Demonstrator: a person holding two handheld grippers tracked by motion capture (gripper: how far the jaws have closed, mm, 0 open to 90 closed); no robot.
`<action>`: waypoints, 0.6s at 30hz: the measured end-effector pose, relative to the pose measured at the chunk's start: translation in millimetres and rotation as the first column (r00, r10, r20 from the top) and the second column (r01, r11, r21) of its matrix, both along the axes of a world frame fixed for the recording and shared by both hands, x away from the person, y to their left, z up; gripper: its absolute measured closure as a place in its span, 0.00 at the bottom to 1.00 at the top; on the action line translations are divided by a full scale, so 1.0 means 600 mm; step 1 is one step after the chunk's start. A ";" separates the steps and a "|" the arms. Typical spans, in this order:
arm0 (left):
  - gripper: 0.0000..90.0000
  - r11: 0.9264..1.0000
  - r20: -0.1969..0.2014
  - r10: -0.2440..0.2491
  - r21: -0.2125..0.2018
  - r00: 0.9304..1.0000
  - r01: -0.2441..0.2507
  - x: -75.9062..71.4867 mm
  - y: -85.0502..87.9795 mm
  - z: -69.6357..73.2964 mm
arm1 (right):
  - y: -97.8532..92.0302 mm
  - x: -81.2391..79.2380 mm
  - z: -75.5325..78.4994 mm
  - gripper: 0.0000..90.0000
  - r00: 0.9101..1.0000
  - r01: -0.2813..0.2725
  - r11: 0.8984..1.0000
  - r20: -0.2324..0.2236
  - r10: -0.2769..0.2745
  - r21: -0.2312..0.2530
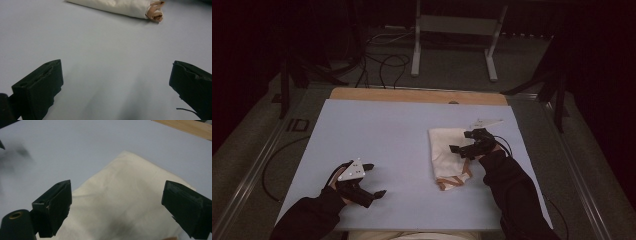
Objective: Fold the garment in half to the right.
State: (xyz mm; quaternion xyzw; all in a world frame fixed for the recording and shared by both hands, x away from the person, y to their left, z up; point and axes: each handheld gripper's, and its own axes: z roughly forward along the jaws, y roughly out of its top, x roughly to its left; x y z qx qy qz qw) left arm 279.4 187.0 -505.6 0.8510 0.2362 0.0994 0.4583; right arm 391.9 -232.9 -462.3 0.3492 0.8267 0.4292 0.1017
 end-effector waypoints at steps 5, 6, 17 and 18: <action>0.00 1.000 0.002 0.004 -0.003 1.000 -0.004 -0.001 0.003 0.000 | -0.013 -0.023 -0.006 0.10 1.000 -0.006 0.999 0.020 0.005 0.044; 0.00 1.000 0.002 0.006 -0.001 1.000 -0.006 -0.001 0.004 0.001 | -0.015 -0.028 -0.007 0.10 1.000 -0.004 0.999 0.028 0.003 0.046; 0.00 1.000 0.005 0.018 -0.001 1.000 -0.018 -0.001 0.009 0.000 | -0.041 -0.081 -0.022 0.10 0.998 -0.032 0.999 0.051 0.031 0.032; 0.00 1.000 0.005 0.019 0.000 1.000 -0.019 -0.001 0.009 0.000 | -0.043 -0.086 -0.024 0.10 0.998 -0.028 0.999 0.052 0.026 0.031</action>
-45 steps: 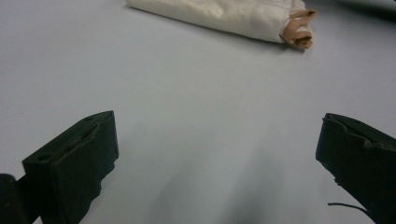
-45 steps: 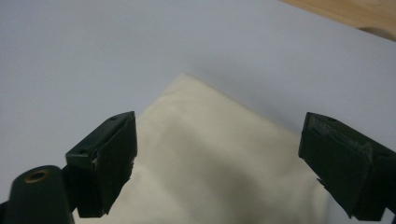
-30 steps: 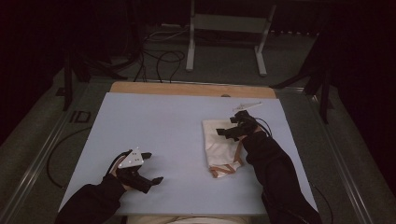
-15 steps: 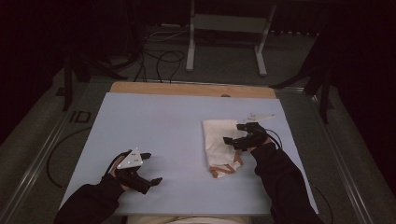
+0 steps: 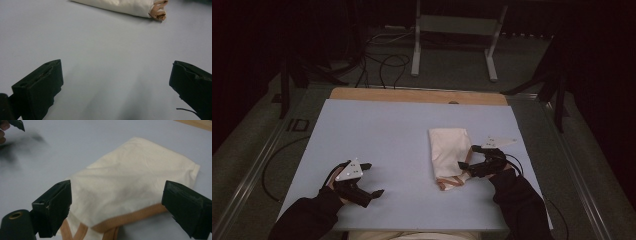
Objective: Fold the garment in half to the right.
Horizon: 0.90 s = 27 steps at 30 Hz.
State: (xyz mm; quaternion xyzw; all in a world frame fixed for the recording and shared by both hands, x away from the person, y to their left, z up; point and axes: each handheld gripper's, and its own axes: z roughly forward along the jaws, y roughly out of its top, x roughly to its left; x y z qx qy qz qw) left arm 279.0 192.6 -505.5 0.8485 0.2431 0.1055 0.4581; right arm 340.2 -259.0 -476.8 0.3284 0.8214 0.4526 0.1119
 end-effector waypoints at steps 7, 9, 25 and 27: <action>0.00 1.000 -0.003 0.008 -0.001 1.000 -0.008 0.001 0.004 -0.001 | -0.020 -0.033 -0.015 0.10 1.000 0.016 1.000 0.022 -0.016 0.009; 0.00 1.000 -0.001 0.009 0.001 1.000 -0.009 0.000 0.005 -0.001 | -0.023 -0.041 -0.017 0.10 0.999 0.019 1.000 0.025 -0.019 0.006; 0.00 1.000 0.005 0.016 0.005 1.000 -0.016 -0.001 0.008 -0.001 | -0.059 -0.090 -0.044 0.10 0.993 0.114 0.993 0.031 -0.114 -0.016; 0.00 1.000 0.005 0.016 0.007 1.000 -0.016 -0.001 0.008 -0.002 | -0.062 -0.096 -0.046 0.10 0.991 0.130 0.991 0.037 -0.130 -0.013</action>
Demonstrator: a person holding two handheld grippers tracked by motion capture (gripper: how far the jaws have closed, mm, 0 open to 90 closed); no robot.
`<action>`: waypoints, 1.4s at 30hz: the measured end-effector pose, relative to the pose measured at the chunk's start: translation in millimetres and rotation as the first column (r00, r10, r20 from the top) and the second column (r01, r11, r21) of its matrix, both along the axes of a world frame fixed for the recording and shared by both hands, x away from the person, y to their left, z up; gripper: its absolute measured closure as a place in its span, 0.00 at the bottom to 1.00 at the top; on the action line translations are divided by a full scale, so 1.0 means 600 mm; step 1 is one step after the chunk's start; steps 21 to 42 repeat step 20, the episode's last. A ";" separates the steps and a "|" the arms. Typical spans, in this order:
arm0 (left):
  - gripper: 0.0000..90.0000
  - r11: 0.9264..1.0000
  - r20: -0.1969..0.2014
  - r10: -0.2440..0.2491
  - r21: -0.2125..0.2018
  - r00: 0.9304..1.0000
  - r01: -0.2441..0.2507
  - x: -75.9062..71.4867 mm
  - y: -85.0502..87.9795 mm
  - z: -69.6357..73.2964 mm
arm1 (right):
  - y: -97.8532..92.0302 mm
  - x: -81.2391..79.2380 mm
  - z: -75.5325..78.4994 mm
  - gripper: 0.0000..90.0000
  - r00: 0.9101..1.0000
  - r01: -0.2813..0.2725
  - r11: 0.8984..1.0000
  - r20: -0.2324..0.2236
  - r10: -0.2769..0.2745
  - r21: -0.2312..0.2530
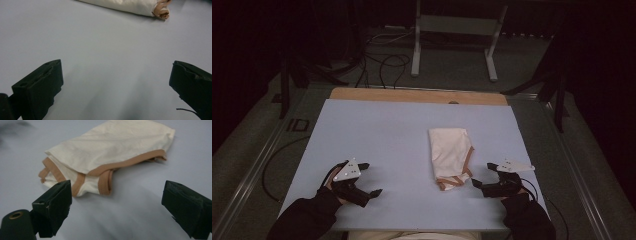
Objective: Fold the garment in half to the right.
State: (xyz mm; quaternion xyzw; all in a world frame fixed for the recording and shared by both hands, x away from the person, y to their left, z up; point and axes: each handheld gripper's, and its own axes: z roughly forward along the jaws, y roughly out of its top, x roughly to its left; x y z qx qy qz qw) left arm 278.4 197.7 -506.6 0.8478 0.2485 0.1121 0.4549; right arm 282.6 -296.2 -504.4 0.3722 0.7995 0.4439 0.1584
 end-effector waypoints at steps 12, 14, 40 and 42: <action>0.00 1.000 0.004 0.001 0.004 1.000 -0.001 -0.001 -0.001 -0.002 | -0.006 -0.001 -0.009 0.11 0.999 0.035 0.999 0.016 -0.035 -0.021; 0.00 1.000 0.005 -0.001 0.004 1.000 0.001 -0.001 -0.002 -0.002 | -0.005 0.000 -0.010 0.11 0.999 0.035 0.999 0.015 -0.034 -0.028; 0.00 1.000 0.010 0.001 0.001 1.000 -0.001 -0.002 -0.001 0.000 | -0.004 0.001 -0.012 0.11 0.999 0.031 0.999 0.010 -0.031 -0.037; 0.00 1.000 0.010 0.001 0.001 1.000 -0.001 -0.002 -0.001 0.000 | -0.004 0.001 -0.012 0.11 0.999 0.031 0.999 0.010 -0.031 -0.037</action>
